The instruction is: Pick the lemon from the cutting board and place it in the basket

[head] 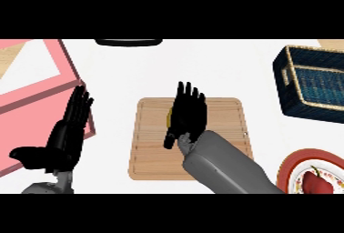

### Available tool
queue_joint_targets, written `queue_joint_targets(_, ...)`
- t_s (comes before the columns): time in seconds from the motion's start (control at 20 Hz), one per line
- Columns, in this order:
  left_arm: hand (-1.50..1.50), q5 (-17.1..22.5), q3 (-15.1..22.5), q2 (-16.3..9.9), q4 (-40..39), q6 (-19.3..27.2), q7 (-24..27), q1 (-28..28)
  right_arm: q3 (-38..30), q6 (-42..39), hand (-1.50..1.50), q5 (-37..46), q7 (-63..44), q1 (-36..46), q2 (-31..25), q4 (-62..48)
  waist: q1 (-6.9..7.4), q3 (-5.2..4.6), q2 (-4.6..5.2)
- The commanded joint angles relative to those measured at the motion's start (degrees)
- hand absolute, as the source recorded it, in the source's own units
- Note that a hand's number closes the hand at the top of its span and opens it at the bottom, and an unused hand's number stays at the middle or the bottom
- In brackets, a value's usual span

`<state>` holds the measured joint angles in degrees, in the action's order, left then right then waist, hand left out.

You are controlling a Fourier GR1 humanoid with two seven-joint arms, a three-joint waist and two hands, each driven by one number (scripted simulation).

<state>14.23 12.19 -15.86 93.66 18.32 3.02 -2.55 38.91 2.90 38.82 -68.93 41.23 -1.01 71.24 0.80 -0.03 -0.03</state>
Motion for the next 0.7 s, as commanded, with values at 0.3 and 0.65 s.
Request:
queue_joint_targets(0.3,0.0,-2.31,0.61,1.99,-1.27,-0.09,0.45,0.09,1.24,4.63,-1.5,-2.48,-9.0,1.85,0.96,-4.39,0.14,0.0,0.13)
queue_joint_targets(0.65,0.0,-0.92,-1.83,0.86,2.82,-1.37,-1.49,0.81,4.2,8.6,-1.5,-1.67,-8.08,-1.89,0.97,-4.86,0.12,0.02,-0.02)
